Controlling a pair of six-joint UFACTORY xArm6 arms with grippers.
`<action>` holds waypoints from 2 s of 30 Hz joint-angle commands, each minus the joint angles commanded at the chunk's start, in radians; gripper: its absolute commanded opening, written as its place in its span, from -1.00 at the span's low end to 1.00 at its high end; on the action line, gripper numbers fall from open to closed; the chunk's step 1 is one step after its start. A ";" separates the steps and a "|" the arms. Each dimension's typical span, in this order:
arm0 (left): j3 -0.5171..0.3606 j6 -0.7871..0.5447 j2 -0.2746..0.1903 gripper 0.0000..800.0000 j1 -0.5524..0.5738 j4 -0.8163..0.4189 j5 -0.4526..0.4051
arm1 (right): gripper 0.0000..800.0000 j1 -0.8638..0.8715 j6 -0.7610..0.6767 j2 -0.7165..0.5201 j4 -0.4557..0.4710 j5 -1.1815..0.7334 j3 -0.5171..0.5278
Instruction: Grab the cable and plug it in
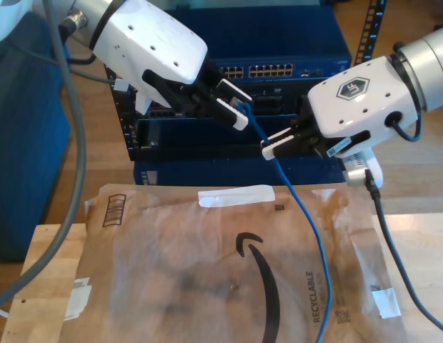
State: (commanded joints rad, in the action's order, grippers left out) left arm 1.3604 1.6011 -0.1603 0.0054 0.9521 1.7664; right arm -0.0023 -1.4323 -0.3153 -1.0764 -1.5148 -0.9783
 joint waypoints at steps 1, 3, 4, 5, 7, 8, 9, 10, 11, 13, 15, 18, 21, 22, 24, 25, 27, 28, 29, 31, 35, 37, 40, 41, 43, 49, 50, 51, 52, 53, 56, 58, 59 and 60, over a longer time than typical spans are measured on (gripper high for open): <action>0.000 0.000 0.000 -0.11 0.000 0.000 0.000 | -0.95 0.000 0.000 0.000 0.000 0.000 0.000; 0.000 0.002 -0.002 -0.14 -0.002 0.000 0.000 | -0.95 0.000 0.000 -0.002 -0.002 0.000 0.002; 0.000 0.002 -0.002 -0.14 -0.003 -0.002 0.000 | -0.95 0.000 0.000 0.000 -0.002 0.000 0.002; 0.000 0.002 -0.002 -0.14 -0.006 -0.002 0.000 | -0.95 0.000 0.000 -0.002 -0.002 0.000 0.002; 0.000 0.003 -0.003 -0.14 -0.009 -0.006 0.002 | -0.95 0.000 0.000 -0.002 -0.002 0.000 0.002; 0.000 0.002 -0.003 -0.14 -0.011 -0.006 0.002 | -0.95 0.000 0.000 -0.002 -0.002 0.000 0.002; 0.000 0.003 -0.003 -0.14 -0.011 -0.008 0.003 | -0.95 0.000 0.000 -0.002 -0.002 0.000 0.002; 0.000 0.003 -0.003 -0.14 -0.011 -0.008 0.003 | -0.95 0.002 0.000 -0.002 -0.002 0.000 0.002; 0.000 0.003 -0.003 -0.14 -0.011 -0.009 0.003 | -0.95 0.002 0.000 -0.002 -0.002 0.000 0.002; -0.003 0.003 -0.003 -0.14 -0.011 -0.009 0.003 | -0.95 0.002 0.000 -0.002 -0.002 0.000 0.002; -0.012 0.002 -0.003 -0.14 -0.011 -0.009 0.003 | -0.95 0.002 0.000 -0.002 -0.002 0.000 0.002; -0.014 0.002 -0.003 -0.14 -0.011 -0.009 0.002 | -0.95 0.002 0.000 -0.002 -0.002 0.000 0.002; -0.014 0.002 -0.008 -0.14 -0.011 -0.009 0.002 | -0.95 0.000 0.000 -0.002 -0.002 0.000 0.002; -0.014 0.002 -0.009 -0.14 -0.011 -0.009 0.002 | -0.95 0.000 0.000 -0.002 -0.002 0.000 0.002; -0.014 0.000 -0.009 -0.14 -0.012 -0.009 0.003 | -0.95 0.002 0.002 -0.002 -0.002 0.000 0.002; -0.012 0.000 -0.009 -0.14 -0.012 -0.009 0.005 | -0.95 0.000 0.002 -0.002 -0.002 0.000 0.002; -0.014 0.000 -0.011 -0.14 -0.014 -0.009 0.005 | -0.95 0.000 0.002 -0.002 -0.002 0.000 0.002; -0.014 0.000 -0.012 -0.14 -0.014 -0.011 0.005 | -0.95 0.000 0.002 -0.002 -0.002 0.000 0.002; -0.014 0.000 -0.015 -0.14 -0.014 -0.011 0.005 | -0.95 0.002 0.002 -0.002 -0.002 0.000 0.002; -0.015 0.000 -0.015 -0.14 -0.015 -0.011 0.005 | -0.95 0.002 0.002 -0.002 -0.002 0.000 0.000; -0.040 0.000 -0.015 -0.14 -0.015 -0.011 0.005 | -0.95 0.002 0.002 -0.002 -0.002 0.000 0.000; -0.044 -0.002 -0.015 -0.14 -0.015 -0.011 0.003 | -0.95 0.003 0.000 -0.002 -0.002 0.000 0.000; -0.046 -0.015 -0.015 -0.14 -0.015 -0.012 0.003 | -0.95 0.003 0.000 -0.003 -0.002 0.000 0.000; -0.046 -0.017 -0.015 -0.14 -0.017 -0.012 0.003 | -0.95 0.003 0.000 -0.002 -0.002 0.000 0.000; -0.046 -0.017 -0.015 -0.14 -0.049 -0.009 0.002 | -0.95 0.003 0.000 -0.002 -0.002 0.000 0.000; -0.044 -0.018 -0.014 -0.16 -0.069 -0.008 0.002 | -0.95 0.002 0.002 -0.002 -0.002 0.000 0.000; -0.044 -0.018 -0.014 -0.16 -0.069 -0.008 0.000 | -0.95 0.002 0.002 -0.002 -0.002 0.000 0.000; -0.043 -0.018 -0.014 -0.16 -0.069 -0.008 -0.002 | -0.95 0.002 0.002 -0.002 -0.002 0.000 0.000; -0.041 -0.018 -0.014 -0.16 -0.068 -0.006 -0.003 | -0.95 0.002 0.000 -0.002 -0.002 0.000 0.000; -0.041 -0.018 -0.012 -0.16 -0.068 -0.006 -0.005 | -0.95 0.002 0.000 -0.002 -0.002 0.000 0.000; -0.038 -0.018 -0.009 -0.16 -0.064 -0.005 -0.005 | -0.95 0.002 0.000 -0.002 -0.002 0.000 0.000; -0.038 -0.018 -0.008 -0.16 -0.064 -0.005 -0.005 | -0.95 0.002 0.000 -0.002 -0.002 -0.002 0.000; -0.038 -0.018 -0.008 -0.15 -0.064 -0.003 -0.005 | -0.95 0.002 0.002 -0.003 0.000 -0.002 0.000; -0.038 -0.018 -0.006 -0.15 -0.063 -0.003 -0.005 | -0.95 0.002 0.002 -0.003 0.000 -0.002 0.000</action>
State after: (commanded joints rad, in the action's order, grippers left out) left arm 1.3220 1.5827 -0.1665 -0.0575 0.9490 1.7618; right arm -0.0008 -1.4308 -0.3184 -1.0764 -1.5163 -0.9783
